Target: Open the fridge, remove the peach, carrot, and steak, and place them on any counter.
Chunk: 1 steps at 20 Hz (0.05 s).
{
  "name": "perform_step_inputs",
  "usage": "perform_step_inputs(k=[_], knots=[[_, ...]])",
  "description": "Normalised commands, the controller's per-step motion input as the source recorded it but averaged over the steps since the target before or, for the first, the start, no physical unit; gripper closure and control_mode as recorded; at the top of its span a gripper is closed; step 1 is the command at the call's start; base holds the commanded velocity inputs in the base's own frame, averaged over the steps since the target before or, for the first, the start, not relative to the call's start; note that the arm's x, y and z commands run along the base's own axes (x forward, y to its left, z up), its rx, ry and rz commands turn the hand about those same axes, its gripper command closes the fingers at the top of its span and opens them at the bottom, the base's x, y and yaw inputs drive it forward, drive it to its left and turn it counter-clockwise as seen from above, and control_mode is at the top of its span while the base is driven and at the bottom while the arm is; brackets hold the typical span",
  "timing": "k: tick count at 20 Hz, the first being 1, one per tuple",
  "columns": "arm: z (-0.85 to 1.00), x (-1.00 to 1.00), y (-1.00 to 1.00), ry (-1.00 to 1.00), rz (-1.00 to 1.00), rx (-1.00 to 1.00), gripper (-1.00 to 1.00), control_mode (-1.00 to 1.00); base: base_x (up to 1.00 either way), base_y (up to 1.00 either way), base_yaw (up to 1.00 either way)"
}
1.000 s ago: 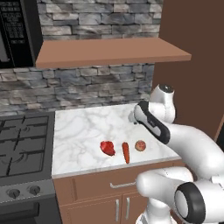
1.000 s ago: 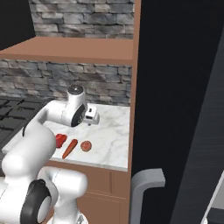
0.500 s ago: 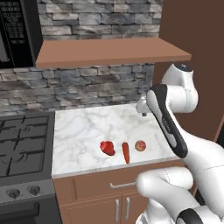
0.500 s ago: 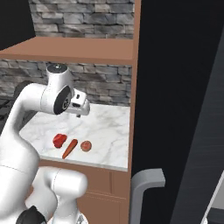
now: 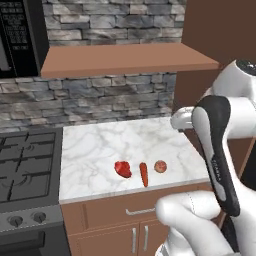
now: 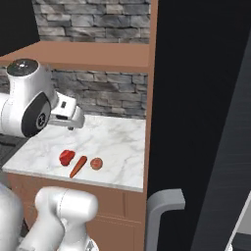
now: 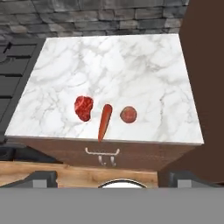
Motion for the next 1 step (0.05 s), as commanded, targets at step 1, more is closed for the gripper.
perform_step_inputs(k=[1], knots=[[-0.01, -0.74, 0.22, -0.1, 0.0, -0.03, -1.0, -1.0, 0.0, 0.0, 0.0]])
